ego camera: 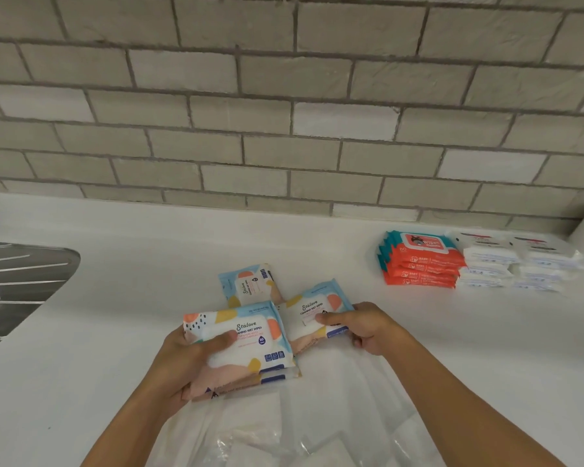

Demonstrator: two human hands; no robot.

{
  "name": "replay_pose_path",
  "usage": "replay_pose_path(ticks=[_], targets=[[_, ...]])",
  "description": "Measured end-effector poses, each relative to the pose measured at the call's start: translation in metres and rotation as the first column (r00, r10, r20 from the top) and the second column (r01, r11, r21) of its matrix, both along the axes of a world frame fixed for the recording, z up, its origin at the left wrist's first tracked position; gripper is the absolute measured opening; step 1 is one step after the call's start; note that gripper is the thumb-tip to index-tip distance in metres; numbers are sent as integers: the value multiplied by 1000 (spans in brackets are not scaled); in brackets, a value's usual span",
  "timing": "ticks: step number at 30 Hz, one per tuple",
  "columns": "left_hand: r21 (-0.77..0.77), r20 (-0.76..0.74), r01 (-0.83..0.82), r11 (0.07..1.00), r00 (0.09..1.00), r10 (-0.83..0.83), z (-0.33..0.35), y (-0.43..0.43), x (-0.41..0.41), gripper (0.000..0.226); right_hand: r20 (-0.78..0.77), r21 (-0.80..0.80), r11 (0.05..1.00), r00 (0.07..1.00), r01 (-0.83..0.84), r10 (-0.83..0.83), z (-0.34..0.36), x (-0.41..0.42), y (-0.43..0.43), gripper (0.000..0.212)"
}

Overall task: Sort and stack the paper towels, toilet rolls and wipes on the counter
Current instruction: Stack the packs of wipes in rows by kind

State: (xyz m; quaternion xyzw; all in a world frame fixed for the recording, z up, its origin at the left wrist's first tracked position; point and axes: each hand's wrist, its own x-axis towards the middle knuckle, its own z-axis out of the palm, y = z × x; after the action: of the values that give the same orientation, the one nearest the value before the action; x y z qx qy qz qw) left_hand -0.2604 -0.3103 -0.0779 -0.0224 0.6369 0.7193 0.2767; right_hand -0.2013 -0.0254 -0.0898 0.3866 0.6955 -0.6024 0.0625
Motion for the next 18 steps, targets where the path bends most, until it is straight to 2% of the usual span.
replay_pose_path(ticks=[3, 8, 14, 18], targets=[[61, 63, 37, 997, 997, -41, 0, 1, 2, 41, -38, -200, 975, 993, 102, -112, -2, 5, -2, 30], [91, 99, 44, 995, 994, -53, 2, 2, 4, 39, -160, -486, 857, 946, 172, -280, -3, 16, -7, 30], [176, 190, 101, 979, 973, -134, 6, 6, -1, 43, -244, -567, 791, 871, 229, -426, -14, 21, -4, 22], [162, 176, 106, 981, 975, -134, 10, 16, -8, 48, -272, -593, 754, 812, 281, -517, -14, 22, 4, 12]])
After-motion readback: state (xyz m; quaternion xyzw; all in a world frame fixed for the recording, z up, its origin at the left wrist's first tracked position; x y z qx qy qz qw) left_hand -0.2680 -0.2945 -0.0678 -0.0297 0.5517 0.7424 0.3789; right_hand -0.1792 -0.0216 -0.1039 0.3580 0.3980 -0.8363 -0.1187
